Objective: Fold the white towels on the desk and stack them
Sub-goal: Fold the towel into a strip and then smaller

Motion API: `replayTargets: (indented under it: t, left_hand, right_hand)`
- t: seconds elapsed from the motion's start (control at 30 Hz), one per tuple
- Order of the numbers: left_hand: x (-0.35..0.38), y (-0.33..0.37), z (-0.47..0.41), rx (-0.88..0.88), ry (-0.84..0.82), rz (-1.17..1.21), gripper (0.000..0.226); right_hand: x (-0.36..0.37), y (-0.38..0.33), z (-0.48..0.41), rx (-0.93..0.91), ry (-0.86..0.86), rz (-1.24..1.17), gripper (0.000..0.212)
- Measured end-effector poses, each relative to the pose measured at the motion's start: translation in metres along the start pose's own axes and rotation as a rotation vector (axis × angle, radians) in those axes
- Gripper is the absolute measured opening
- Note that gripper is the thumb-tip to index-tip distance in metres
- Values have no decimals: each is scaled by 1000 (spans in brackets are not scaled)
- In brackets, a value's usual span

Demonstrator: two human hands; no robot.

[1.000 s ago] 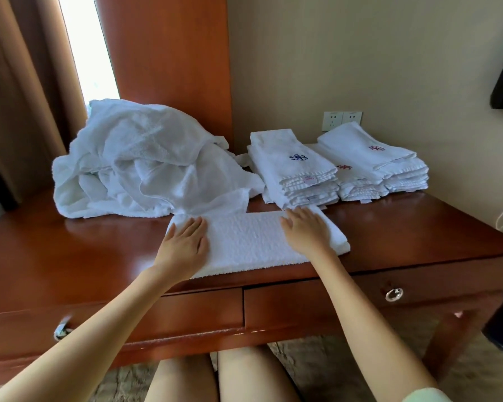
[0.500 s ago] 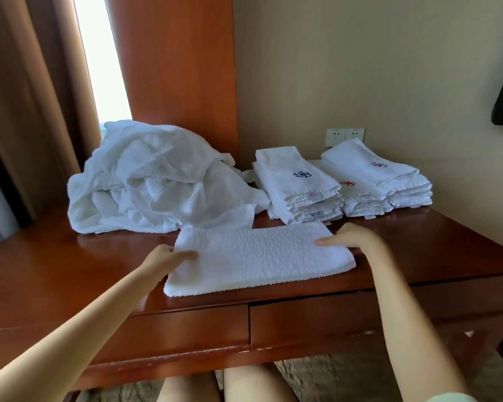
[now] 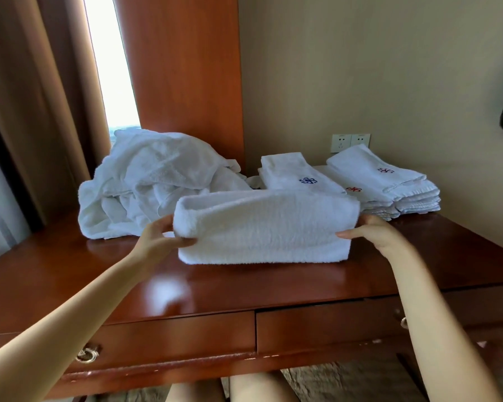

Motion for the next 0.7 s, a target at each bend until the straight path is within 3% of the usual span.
replayTargets:
  t: [0.1,0.17,0.23,0.33,0.43,0.5,0.6,0.7]
  left_hand:
    - [4,-2,1,220,-35,-202,35]
    - [12,-10,2,372,-117,-371,40]
    - [18,-27,6,412,-235,-514,47]
    - [10,-49,10,120,-179,-508,43]
    - [9,-51,9,-267,-81,-323,12]
    - [15,-43,9,-450,-180,-265,31]
    - [30,-32,6,-458,-290,-165,25]
    - [35,-22,5,-508,-201,43,25]
  right_hand:
    - [-2,5,3,-156,96,36,37]
    - [2,14,3,-185,64,95,37]
    - [1,27,1,-159,17,198,37]
    - [-10,46,-3,-92,73,346,49]
    - [-18,50,-3,8,223,304,41]
    - [-15,44,0,66,236,334,23]
    - [-4,33,3,226,92,426,83]
    - [7,27,5,293,13,457,95]
Point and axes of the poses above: each hand's wrist, its own z-axis away from the middle knuckle, its own x-axis out of the palm, y = z × x, the point moved 3 cm from there along -z, towards the middle knuckle, and after that the axes turned 8 degrees about x, right-handed, at the moved point
